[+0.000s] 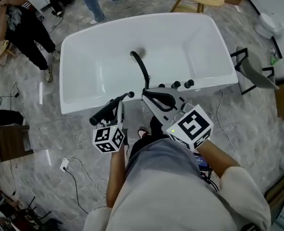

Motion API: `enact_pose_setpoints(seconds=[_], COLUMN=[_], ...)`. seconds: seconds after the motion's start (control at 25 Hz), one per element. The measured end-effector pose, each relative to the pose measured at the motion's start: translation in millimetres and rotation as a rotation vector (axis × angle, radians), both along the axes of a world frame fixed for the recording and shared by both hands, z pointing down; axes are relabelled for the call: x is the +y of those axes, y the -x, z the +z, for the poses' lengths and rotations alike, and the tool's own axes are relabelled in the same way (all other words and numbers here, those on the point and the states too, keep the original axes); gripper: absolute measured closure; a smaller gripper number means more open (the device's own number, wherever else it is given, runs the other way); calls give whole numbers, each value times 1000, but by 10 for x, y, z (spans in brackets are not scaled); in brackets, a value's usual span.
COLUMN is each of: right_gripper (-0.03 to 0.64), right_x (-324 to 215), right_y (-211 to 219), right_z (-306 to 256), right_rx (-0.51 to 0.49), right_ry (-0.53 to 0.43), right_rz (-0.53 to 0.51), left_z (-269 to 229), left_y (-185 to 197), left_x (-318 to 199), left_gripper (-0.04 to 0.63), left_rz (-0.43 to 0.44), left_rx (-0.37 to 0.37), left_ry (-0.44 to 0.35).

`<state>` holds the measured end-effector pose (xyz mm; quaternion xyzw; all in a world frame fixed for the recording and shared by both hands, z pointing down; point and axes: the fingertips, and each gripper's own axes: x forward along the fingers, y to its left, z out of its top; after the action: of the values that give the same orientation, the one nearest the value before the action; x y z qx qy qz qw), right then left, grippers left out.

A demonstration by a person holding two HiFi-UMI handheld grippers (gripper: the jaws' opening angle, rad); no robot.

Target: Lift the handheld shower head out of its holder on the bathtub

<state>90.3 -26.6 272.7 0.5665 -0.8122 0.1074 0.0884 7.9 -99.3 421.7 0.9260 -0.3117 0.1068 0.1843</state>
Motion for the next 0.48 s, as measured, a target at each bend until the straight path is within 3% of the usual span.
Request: enact_pose_setpoints(seconds=[0.48], right_gripper=[597], right_x=[-2], right_y=[44], right_z=[-105], right_rx=[19], right_ry=[-25], right_rz=[-10], left_z=[-323], left_y=[76], left_x=[62], left_gripper=[457], left_rz=[-8], left_rx=[55], left_ry=[-10])
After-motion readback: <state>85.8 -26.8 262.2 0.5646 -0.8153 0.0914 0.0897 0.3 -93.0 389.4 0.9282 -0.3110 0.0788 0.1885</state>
